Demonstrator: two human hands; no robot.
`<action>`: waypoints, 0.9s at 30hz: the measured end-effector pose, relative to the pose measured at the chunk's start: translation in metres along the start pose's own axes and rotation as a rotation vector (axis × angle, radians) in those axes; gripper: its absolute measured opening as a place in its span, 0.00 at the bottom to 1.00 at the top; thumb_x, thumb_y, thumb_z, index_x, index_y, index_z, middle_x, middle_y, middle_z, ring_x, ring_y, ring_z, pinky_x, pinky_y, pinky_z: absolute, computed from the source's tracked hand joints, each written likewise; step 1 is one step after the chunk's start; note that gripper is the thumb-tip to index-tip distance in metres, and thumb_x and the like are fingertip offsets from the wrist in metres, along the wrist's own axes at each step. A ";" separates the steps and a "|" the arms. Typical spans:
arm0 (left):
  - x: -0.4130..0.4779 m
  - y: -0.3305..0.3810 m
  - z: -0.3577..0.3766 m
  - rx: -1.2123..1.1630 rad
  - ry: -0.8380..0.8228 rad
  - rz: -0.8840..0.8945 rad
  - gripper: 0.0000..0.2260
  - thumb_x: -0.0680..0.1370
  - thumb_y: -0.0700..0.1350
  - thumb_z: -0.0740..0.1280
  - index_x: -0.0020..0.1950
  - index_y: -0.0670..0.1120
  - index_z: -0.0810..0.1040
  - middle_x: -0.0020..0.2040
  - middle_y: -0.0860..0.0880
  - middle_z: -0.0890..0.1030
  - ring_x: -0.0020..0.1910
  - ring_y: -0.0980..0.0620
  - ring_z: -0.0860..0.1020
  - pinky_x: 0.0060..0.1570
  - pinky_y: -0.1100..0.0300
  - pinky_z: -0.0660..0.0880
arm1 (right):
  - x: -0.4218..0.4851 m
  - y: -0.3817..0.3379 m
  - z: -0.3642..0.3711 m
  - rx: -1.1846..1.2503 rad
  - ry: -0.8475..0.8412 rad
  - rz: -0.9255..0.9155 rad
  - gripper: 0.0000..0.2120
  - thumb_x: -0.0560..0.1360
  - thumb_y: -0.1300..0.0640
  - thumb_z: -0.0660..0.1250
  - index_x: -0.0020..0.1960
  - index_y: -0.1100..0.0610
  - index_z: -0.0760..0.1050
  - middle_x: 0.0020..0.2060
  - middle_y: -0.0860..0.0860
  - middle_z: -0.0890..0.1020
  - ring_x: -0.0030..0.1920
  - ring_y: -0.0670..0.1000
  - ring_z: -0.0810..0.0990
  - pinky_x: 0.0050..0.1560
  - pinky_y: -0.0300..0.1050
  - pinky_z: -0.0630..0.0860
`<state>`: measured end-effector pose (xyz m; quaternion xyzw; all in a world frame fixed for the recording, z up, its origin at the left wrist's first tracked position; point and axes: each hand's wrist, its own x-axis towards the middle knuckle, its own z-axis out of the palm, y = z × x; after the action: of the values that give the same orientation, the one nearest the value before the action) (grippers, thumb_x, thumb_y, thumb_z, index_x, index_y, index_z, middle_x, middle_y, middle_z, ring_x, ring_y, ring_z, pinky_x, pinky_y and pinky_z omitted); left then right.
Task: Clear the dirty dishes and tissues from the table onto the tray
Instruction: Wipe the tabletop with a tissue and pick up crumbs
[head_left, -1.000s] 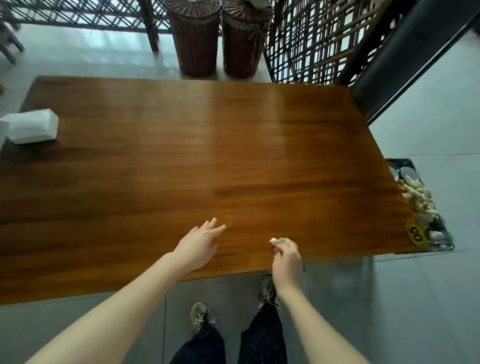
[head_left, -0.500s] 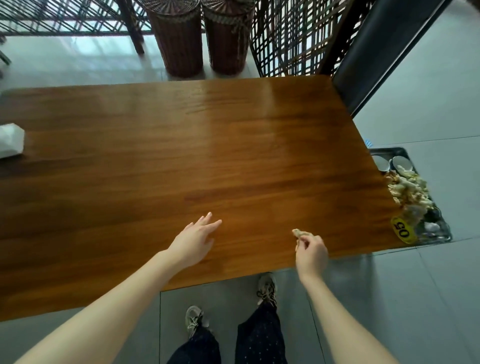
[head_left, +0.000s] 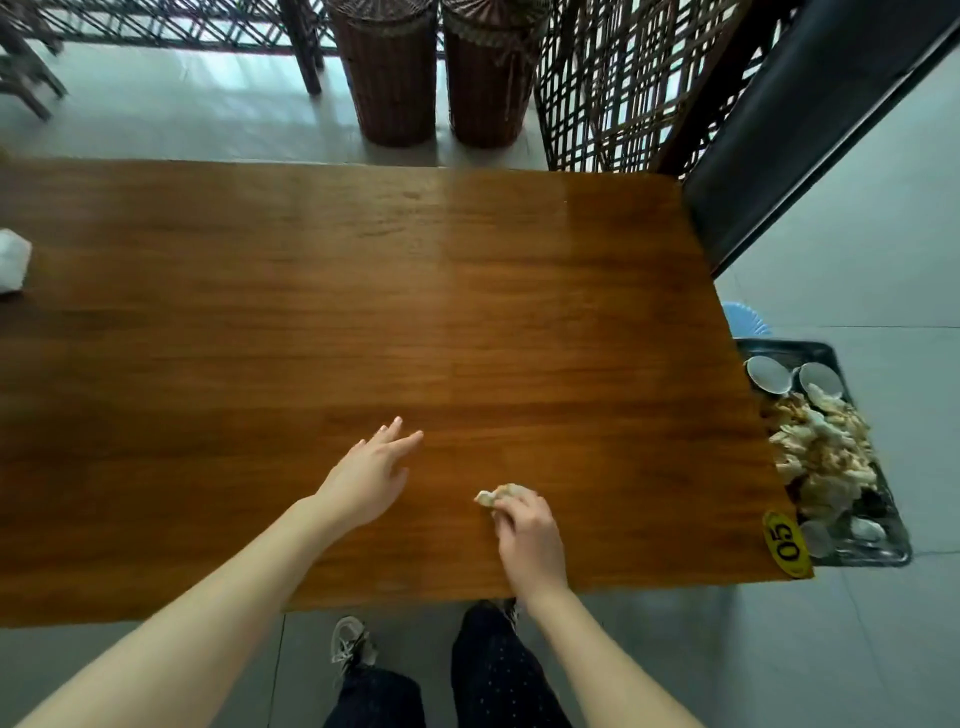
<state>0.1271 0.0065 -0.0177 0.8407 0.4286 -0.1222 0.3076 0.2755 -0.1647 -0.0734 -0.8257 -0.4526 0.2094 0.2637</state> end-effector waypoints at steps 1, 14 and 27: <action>0.003 0.004 0.000 -0.005 0.008 -0.013 0.25 0.81 0.42 0.58 0.77 0.56 0.57 0.79 0.49 0.50 0.77 0.49 0.51 0.74 0.54 0.51 | 0.014 0.016 -0.016 0.001 0.046 0.083 0.10 0.76 0.63 0.66 0.55 0.57 0.81 0.55 0.49 0.80 0.58 0.47 0.76 0.56 0.32 0.68; 0.012 0.018 -0.014 -0.091 0.142 -0.218 0.25 0.81 0.43 0.59 0.77 0.56 0.57 0.79 0.50 0.51 0.77 0.49 0.52 0.74 0.53 0.52 | 0.022 -0.021 0.004 -0.079 -0.286 -0.277 0.09 0.74 0.66 0.68 0.52 0.58 0.81 0.48 0.49 0.80 0.46 0.47 0.80 0.48 0.35 0.78; 0.028 -0.015 -0.034 -0.152 0.155 -0.264 0.25 0.81 0.44 0.59 0.77 0.55 0.57 0.79 0.49 0.51 0.77 0.49 0.51 0.74 0.52 0.52 | 0.123 -0.013 -0.016 -0.103 -0.001 0.060 0.12 0.78 0.62 0.63 0.58 0.55 0.80 0.49 0.51 0.81 0.49 0.50 0.78 0.47 0.40 0.77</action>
<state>0.1298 0.0521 -0.0106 0.7583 0.5658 -0.0633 0.3176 0.3383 -0.0573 -0.0667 -0.8513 -0.4377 0.1941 0.2145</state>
